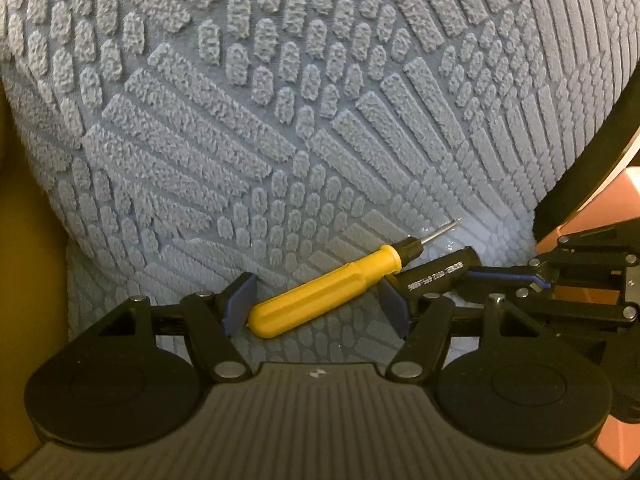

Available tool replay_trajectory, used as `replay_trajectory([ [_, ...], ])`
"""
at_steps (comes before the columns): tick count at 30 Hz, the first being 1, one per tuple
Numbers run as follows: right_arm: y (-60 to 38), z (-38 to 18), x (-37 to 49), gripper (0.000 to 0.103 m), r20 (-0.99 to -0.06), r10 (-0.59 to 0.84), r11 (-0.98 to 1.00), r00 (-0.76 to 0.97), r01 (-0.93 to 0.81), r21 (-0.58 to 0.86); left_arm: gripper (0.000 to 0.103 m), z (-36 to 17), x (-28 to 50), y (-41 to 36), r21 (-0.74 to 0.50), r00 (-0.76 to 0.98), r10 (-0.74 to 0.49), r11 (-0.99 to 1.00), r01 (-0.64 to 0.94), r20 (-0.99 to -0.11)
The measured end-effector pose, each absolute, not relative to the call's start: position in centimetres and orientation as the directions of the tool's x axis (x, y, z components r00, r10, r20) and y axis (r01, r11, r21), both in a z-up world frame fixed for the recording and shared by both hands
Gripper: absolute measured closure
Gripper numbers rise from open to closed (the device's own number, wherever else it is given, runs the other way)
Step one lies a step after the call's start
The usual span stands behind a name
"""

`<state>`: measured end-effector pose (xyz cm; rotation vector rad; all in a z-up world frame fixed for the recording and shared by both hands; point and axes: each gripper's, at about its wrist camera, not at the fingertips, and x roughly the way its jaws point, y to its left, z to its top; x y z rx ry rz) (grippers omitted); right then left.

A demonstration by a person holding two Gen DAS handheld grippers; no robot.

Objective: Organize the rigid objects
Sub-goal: 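Lower the left gripper onto the yellow screwdriver while the right approaches the black USB stick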

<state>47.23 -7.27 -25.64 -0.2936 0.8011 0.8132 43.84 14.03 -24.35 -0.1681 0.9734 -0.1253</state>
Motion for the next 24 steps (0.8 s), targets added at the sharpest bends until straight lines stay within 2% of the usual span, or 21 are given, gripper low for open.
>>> replay_trajectory([
  [3,-8.1,-25.5,47.7,0.096,-0.713,0.563,0.688,0.418,-0.715,0.124,0.031,-24.4,43.6,14.5,-0.223,0.555,-0.200,0.974,0.026,-0.807],
  [7,-8.0,-25.9,47.5,0.092,-0.715,0.524,0.700,0.462,-0.713,0.052,0.031,-24.4,43.5,14.7,-0.242,0.550,-0.219,0.970,0.032,-0.806],
  [9,-7.5,-26.3,47.3,0.072,-0.713,0.533,0.703,0.455,-0.708,0.073,0.031,-24.2,43.4,15.2,-0.250,0.547,-0.228,0.968,0.035,-0.805],
  [10,-7.6,-26.4,47.4,0.051,-0.712,0.534,0.704,0.456,-0.706,0.077,0.032,-24.2,43.3,15.3,-0.254,0.545,-0.232,0.967,0.036,-0.806],
  [11,-8.0,-26.6,47.7,0.041,-0.711,0.530,0.706,0.463,-0.705,0.068,0.032,-24.2,43.3,15.4,-0.256,0.544,-0.234,0.966,0.036,-0.806],
  [13,-7.9,-26.7,47.6,0.038,-0.709,0.512,0.708,0.485,-0.705,0.030,0.039,-24.0,43.1,15.7,-0.258,0.542,-0.234,0.966,0.032,-0.807],
  [14,-7.7,-27.0,47.9,0.029,-0.714,0.502,0.709,0.487,-0.705,0.018,0.044,-23.9,43.1,15.9,-0.260,0.542,-0.234,0.965,0.029,-0.807],
  [16,-7.6,-27.3,47.9,0.020,-0.726,0.491,0.721,0.481,-0.692,0.029,0.051,-23.7,43.0,16.5,-0.281,0.548,-0.248,0.959,0.025,-0.799],
  [18,-7.4,-27.7,48.3,0.020,-0.737,0.494,0.721,0.462,-0.691,0.050,0.061,-23.5,42.8,16.8,-0.285,0.553,-0.254,0.958,0.031,-0.794],
  [24,-6.5,-28.9,47.8,0.019,-0.735,0.507,0.743,0.449,-0.661,0.109,0.067,-22.9,42.3,16.5,-0.305,0.557,-0.269,0.952,0.029,-0.786],
])
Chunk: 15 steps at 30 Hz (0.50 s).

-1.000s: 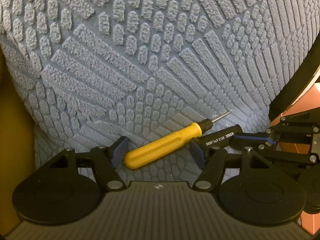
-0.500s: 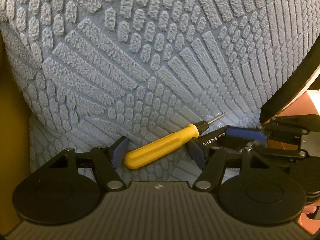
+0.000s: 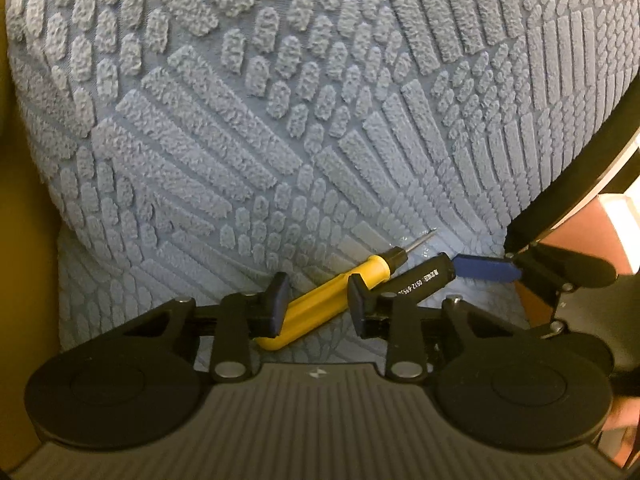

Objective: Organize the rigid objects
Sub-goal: 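Lower the left gripper onto the yellow screwdriver while the right approaches the black USB stick, then close the left gripper on the screwdriver while the right grasps the USB stick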

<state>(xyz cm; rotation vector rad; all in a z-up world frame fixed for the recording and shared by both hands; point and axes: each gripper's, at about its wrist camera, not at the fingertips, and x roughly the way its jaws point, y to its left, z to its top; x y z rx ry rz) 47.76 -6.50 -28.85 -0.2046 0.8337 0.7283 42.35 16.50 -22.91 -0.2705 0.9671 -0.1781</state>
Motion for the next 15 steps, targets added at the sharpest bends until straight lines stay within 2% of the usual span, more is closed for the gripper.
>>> replay_trajectory([
  [8,-4.5,-29.9,46.9,0.016,-0.706,0.469,0.795,0.531,-0.601,0.076,0.068,-23.2,42.4,16.2,-0.317,0.553,-0.274,0.948,0.018,-0.787],
  [15,-4.7,-29.5,46.8,0.018,-0.718,0.460,0.794,0.523,-0.605,0.068,0.066,-23.9,42.9,15.4,-0.313,0.558,-0.287,0.948,0.050,-0.779],
])
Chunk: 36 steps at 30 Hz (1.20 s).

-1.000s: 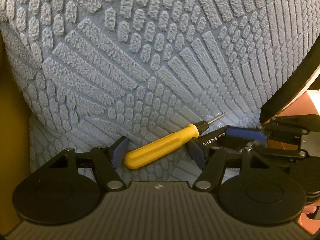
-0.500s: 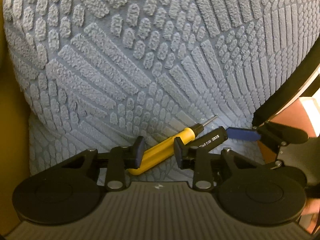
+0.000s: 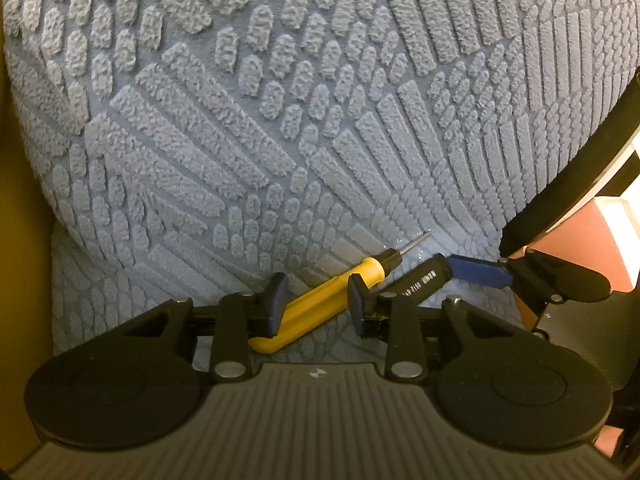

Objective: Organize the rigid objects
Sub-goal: 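Close the left gripper on the screwdriver while the right grasps the USB stick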

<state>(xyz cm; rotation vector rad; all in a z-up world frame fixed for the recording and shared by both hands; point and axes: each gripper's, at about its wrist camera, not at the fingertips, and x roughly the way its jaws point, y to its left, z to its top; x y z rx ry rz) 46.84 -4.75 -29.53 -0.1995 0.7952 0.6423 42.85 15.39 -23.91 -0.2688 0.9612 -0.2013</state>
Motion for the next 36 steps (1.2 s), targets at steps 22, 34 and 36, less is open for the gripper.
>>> replay_trajectory([
  [22,-7.8,-27.5,42.4,0.018,-0.728,0.455,0.774,0.513,-0.632,0.038,0.063,-24.1,42.9,12.1,-0.180,0.571,-0.261,0.964,0.194,-0.778],
  [34,-8.0,-27.6,42.0,0.018,-0.746,0.452,0.766,0.489,-0.641,0.044,0.063,-25.0,42.7,9.5,-0.116,0.544,-0.262,0.951,0.287,-0.797],
  [36,-8.2,-27.7,42.1,0.018,-0.752,0.451,0.768,0.481,-0.638,0.052,0.065,-25.2,42.0,9.0,-0.112,0.545,-0.258,0.951,0.286,-0.798],
])
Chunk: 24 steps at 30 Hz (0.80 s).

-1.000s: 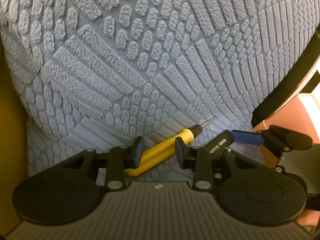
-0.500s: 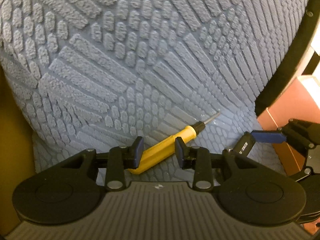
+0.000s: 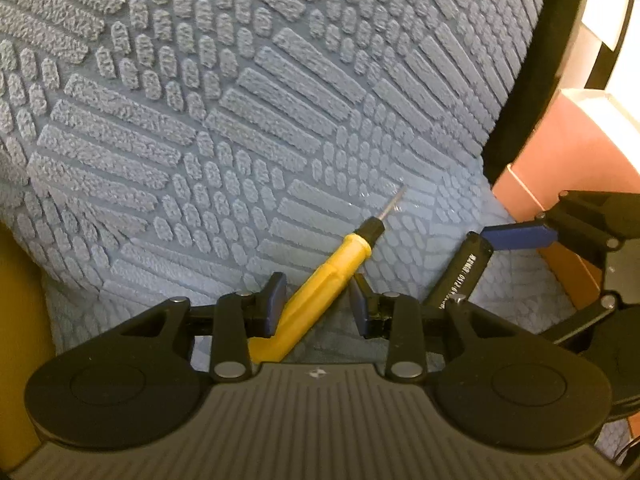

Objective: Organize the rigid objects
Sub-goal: 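Close the left gripper on the screwdriver while the right grasps the USB stick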

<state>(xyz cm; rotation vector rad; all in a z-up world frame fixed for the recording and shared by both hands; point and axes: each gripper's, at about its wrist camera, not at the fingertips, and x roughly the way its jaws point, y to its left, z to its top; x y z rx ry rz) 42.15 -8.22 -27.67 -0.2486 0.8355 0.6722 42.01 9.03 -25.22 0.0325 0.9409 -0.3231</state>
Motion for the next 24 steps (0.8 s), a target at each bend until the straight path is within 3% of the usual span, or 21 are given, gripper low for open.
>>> replay_trajectory([
  [9,-8.4,-28.2,41.1,0.018,-0.760,0.438,0.765,0.481,-0.643,0.034,0.073,-25.4,39.9,6.7,-0.103,0.566,-0.183,0.980,0.171,-0.804],
  [24,-11.9,-27.6,36.0,0.018,-0.763,0.451,0.772,0.463,-0.632,0.073,0.083,-25.4,32.4,8.0,-0.262,0.568,-0.166,0.961,-0.091,-0.806],
])
